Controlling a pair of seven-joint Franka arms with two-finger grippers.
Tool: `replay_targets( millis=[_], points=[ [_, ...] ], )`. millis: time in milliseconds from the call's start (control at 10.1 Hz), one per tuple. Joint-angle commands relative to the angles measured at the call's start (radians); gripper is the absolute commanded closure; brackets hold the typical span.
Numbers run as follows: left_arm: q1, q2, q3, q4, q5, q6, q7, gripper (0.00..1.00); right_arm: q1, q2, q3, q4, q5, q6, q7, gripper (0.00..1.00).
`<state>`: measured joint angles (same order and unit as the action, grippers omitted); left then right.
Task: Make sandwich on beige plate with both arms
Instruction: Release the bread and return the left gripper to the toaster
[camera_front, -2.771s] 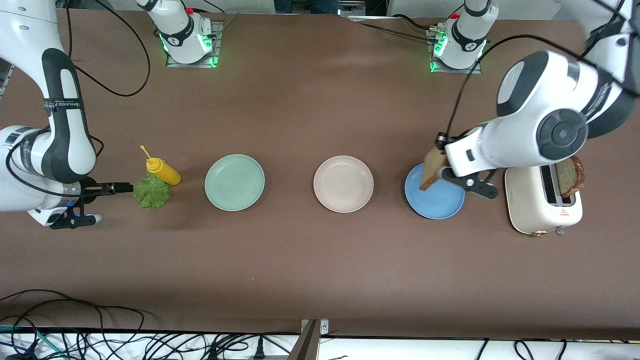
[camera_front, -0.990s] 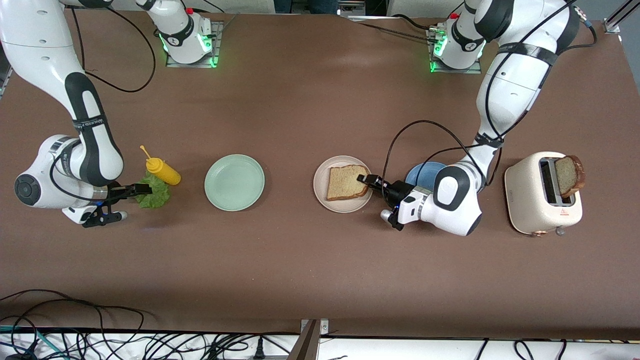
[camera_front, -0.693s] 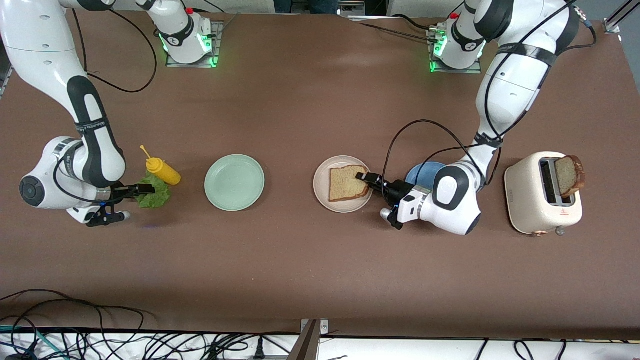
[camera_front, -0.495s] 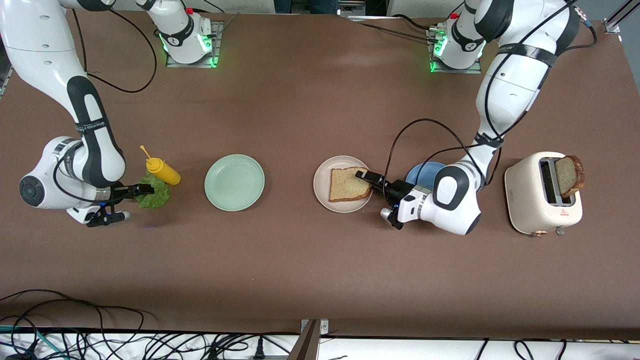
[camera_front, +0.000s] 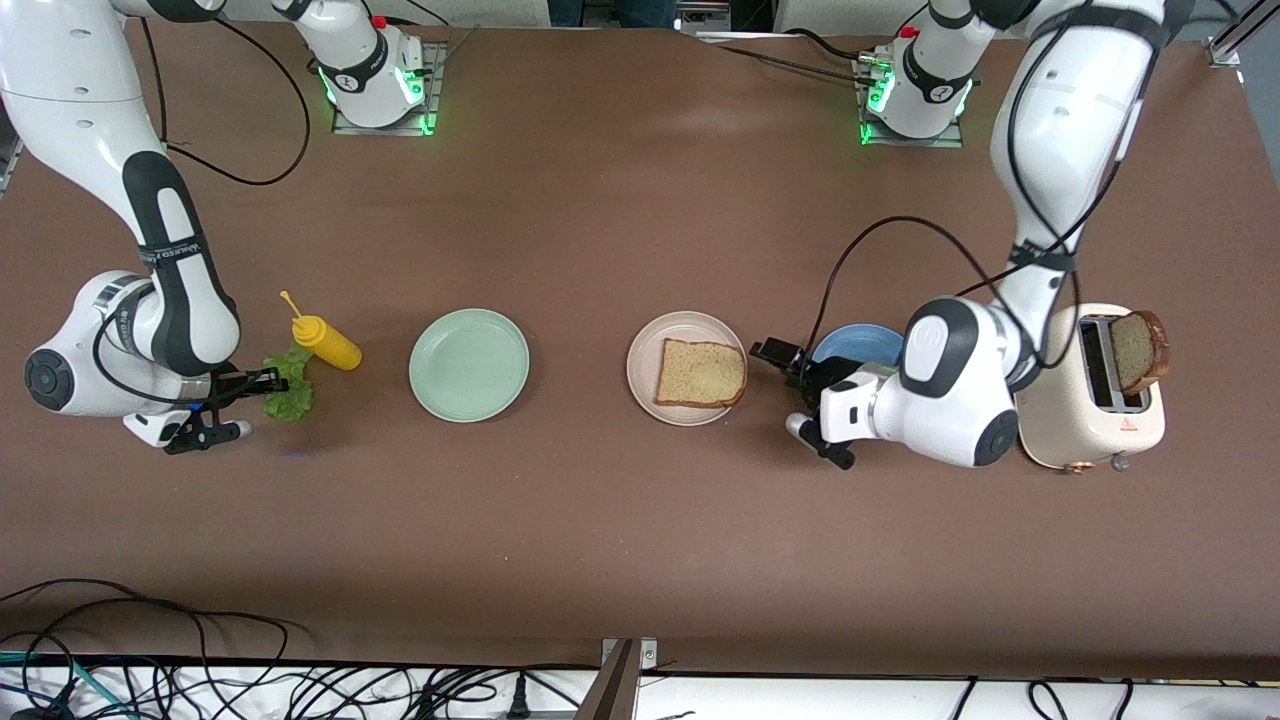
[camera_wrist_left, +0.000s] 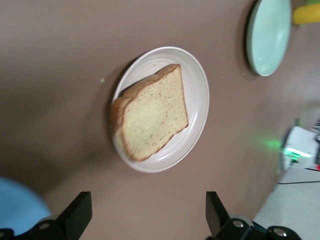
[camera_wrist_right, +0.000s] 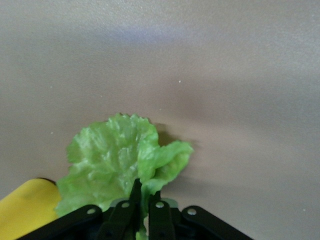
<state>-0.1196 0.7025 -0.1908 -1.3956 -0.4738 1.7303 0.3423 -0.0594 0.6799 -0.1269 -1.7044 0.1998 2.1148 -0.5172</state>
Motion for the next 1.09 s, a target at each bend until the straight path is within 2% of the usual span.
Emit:
replay_targets(
  millis=[0, 396, 594, 693, 792, 990],
  points=[
    [0.000, -0.119, 0.007, -0.033, 0.163, -0.043, -0.103, 0.00, -0.014, -0.011, 0.000, 0.052, 0.006, -0.016, -0.068, 1.00],
    [0.021, -0.260, 0.016, -0.023, 0.364, -0.067, -0.130, 0.00, -0.065, -0.011, -0.007, 0.185, 0.000, -0.090, -0.266, 1.00],
    [0.021, -0.348, 0.017, -0.022, 0.514, -0.089, -0.141, 0.00, -0.086, -0.013, -0.011, 0.282, -0.009, -0.235, -0.271, 1.00],
    [0.020, -0.369, 0.016, -0.016, 0.561, -0.144, -0.141, 0.00, -0.086, -0.017, -0.022, 0.340, -0.020, -0.321, -0.264, 1.00],
    [0.021, -0.394, 0.020, -0.016, 0.573, -0.165, -0.141, 0.00, -0.086, -0.022, -0.025, 0.409, -0.020, -0.422, -0.242, 1.00],
    [0.041, -0.446, 0.025, -0.014, 0.610, -0.195, -0.140, 0.00, -0.086, -0.028, -0.023, 0.555, -0.016, -0.641, -0.068, 1.00]
  ],
)
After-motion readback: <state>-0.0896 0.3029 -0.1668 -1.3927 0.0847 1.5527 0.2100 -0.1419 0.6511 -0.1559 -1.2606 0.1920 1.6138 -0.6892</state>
